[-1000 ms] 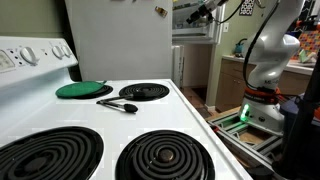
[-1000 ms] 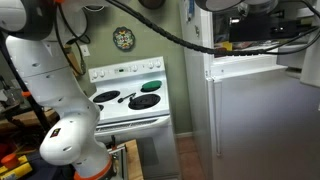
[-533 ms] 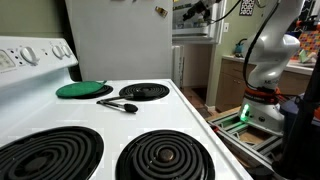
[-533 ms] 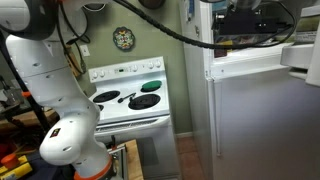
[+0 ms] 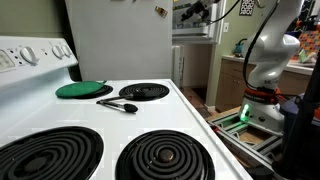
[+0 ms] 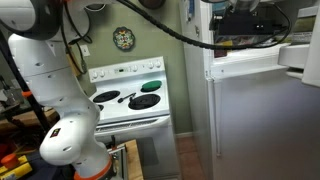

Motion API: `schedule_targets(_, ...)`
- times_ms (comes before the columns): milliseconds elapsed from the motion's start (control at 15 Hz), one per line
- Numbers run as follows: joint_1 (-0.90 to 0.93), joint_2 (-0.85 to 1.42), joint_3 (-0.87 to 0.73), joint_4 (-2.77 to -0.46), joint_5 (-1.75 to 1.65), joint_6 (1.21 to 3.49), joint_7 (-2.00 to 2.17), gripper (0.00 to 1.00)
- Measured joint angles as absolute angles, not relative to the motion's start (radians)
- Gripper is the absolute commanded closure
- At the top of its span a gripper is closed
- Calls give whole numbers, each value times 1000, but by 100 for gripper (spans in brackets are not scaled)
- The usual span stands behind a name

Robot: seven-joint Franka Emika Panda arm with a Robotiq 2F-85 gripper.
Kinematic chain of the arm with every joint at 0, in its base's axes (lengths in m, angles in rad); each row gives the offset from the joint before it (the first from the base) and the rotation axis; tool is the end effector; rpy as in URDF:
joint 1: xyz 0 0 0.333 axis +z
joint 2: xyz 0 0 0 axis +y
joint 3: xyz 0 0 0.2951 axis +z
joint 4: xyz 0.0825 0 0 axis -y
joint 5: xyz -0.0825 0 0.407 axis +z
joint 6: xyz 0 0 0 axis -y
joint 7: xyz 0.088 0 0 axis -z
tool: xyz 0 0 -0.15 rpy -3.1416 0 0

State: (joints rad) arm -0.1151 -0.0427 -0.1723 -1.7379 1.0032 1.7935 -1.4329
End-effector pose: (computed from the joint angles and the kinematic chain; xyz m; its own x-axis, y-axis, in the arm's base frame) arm 0.5991 -0.0673 0.5807 0.3713 0.4125 0.8318 0.8465 -0.5186 -0.1207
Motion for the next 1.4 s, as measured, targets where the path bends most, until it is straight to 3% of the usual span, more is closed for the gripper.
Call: schedule_targets(1400,-125,403,-26,-1246,1028,1590,-1461,0)
